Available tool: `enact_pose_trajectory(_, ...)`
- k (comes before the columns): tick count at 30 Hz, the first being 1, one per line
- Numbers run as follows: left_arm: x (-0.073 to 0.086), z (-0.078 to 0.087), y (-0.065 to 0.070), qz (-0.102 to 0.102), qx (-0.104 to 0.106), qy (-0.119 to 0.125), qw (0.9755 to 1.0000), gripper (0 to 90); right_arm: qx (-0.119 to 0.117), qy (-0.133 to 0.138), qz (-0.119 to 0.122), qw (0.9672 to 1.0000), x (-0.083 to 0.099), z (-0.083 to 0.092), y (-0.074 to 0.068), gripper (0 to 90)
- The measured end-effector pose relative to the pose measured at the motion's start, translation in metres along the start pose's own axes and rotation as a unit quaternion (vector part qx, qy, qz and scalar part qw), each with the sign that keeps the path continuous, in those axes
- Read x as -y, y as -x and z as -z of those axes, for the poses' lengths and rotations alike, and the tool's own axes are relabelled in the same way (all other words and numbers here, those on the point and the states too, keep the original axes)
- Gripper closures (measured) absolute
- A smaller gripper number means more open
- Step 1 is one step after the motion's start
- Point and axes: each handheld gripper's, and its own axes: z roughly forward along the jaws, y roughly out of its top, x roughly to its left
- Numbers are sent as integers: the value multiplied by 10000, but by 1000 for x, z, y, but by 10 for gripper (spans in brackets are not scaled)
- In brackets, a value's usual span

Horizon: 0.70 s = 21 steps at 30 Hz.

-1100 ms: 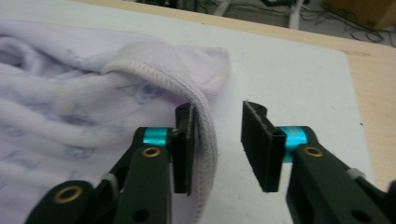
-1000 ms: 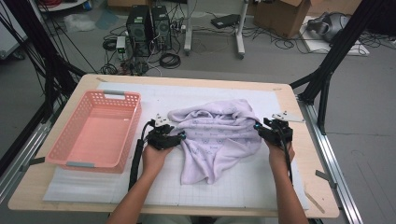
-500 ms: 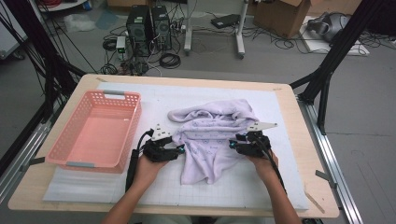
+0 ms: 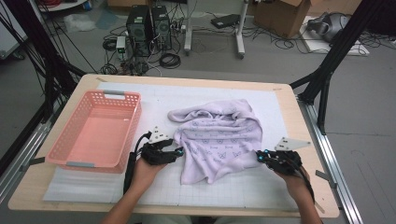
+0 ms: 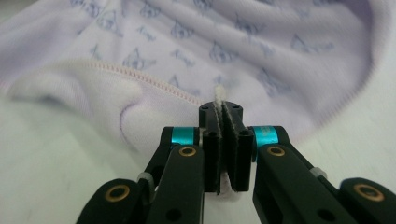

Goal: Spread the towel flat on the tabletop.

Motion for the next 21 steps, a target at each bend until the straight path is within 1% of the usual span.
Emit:
enact_pose_trajectory(4,1,-1,0,1,17,-27,10000,443,-51,37,-73,10000,21,20,7,859)
enact_pose_trajectory(6,1,-2,1,-3,39,-15,10000,447,-10,-90,-78,9999,27,26,9,844)
enact_pose_trajectory(7,2,-1,2,-3,44,-10,10000,447,-39,-131,-107,9998,30,28,11,787)
enact_pose_trajectory(8,2,-1,2,-6,59,-14,10000,448,-49,-140,-207,9997,31,31,12,719)
enact_pose_trajectory(9,2,-1,2,-6,59,-14,10000,449,-26,-52,-303,9995,30,34,12,664)
enact_pose_trajectory(10,2,-2,2,-52,53,-26,10000,455,5,158,-463,9988,29,39,13,601)
enact_pose_trajectory(11,3,-2,3,-90,75,-16,9999,470,31,432,-697,9966,26,43,14,553)
enact_pose_trajectory(12,3,-3,4,-152,92,-25,9998,511,65,726,-907,9932,22,46,15,519)
enact_pose_trajectory(13,3,-3,5,-204,125,-42,9997,530,146,912,-1030,9904,18,47,14,535)
enact_pose_trajectory(14,3,-4,6,-227,176,-63,9996,550,304,975,-1070,9890,14,46,13,547)
enact_pose_trajectory(15,3,-4,8,-231,189,-65,9995,568,510,913,-1109,9883,11,42,12,562)
enact_pose_trajectory(16,3,-5,9,-246,216,-86,9994,574,699,784,-1144,9879,8,36,12,580)
enact_pose_trajectory(17,3,-5,9,-246,216,-86,9994,585,699,784,-1144,9879,8,36,12,580)
enact_pose_trajectory(18,3,-6,13,-302,211,-143,9992,597,1051,446,-1154,9867,7,21,14,578)
enact_pose_trajectory(19,3,-7,14,-348,253,-177,9989,597,1052,361,-1214,9863,8,13,16,560)
enact_pose_trajectory(20,3,-9,15,-354,269,-193,9988,597,1063,257,-1338,9849,8,6,17,517)
enact_pose_trajectory(21,3,-11,17,-376,288,-211,9987,590,1119,164,-1461,9828,8,-1,19,471)
